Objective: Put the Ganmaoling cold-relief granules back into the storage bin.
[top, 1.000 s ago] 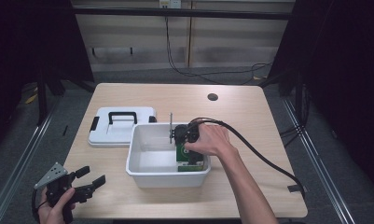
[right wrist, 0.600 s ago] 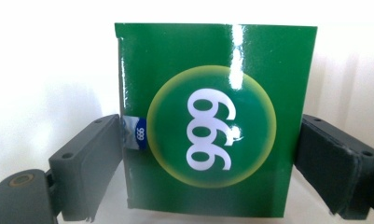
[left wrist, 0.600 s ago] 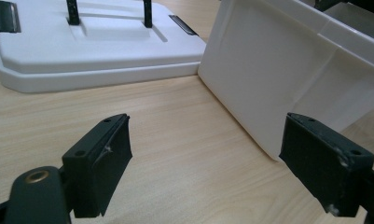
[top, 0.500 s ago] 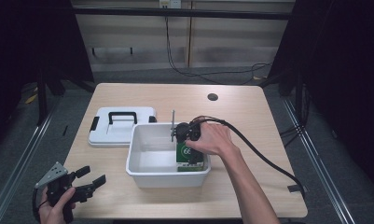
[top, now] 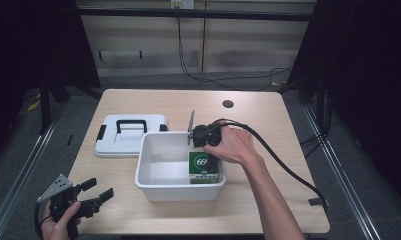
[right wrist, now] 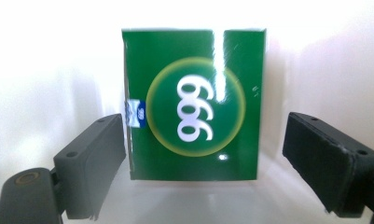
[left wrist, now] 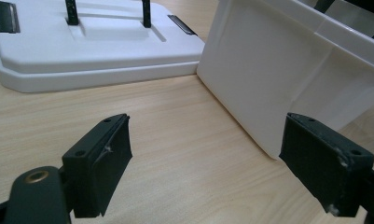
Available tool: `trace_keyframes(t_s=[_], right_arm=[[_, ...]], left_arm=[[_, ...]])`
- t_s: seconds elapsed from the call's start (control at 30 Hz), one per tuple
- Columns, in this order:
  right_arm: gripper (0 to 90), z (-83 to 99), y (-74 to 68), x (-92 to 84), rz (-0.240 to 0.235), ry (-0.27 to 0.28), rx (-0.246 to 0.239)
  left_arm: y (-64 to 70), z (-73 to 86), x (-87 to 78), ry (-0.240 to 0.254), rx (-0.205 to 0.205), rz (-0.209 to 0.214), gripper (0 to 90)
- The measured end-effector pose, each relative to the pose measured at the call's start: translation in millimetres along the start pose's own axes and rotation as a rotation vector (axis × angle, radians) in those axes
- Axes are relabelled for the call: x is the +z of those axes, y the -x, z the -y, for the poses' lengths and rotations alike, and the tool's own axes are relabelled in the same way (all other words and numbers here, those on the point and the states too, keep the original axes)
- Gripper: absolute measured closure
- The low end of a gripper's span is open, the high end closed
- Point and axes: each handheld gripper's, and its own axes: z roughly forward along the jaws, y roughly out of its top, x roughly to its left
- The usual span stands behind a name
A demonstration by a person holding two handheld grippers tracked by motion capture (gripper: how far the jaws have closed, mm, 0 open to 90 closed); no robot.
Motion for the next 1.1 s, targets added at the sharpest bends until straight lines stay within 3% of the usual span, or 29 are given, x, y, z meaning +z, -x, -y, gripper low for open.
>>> trace_keyframes(t_s=[0.3, 0.5, 0.83, 0.87, 0.9, 1.03, 1.1], right_arm=[[13.5, 13.4, -3.2, -13.0, 0.014, 0.100, 0.036], [16.4, 30.1, -6.5, -17.6, 0.049, 0.171, 0.106], [22.3, 54.3, -10.8, -25.5, 0.044, 0.364, 0.175], [22.3, 54.3, -10.8, -25.5, 0.044, 0.364, 0.175], [22.6, 59.6, -13.0, -27.1, 0.054, 0.414, 0.182], [22.6, 72.9, -17.8, -32.4, 0.076, 0.515, 0.212], [22.6, 75.8, -18.7, -33.0, 0.078, 0.528, 0.218]], left_arm=[[0.6, 0.2, 0.4, 0.000, -0.006, -0.001, 15.9], [0.8, 0.3, 0.7, -0.001, -0.006, -0.001, 15.9], [0.4, 0.5, 0.3, -0.001, -0.007, -0.006, 15.9], [0.4, 0.5, 0.3, -0.001, -0.007, -0.006, 15.9], [0.4, 0.6, 0.2, -0.002, -0.007, -0.006, 15.9], [0.3, 0.4, 0.1, -0.002, -0.004, -0.009, 15.9], [0.2, 0.4, -0.1, -0.002, -0.004, -0.010, 15.9]])
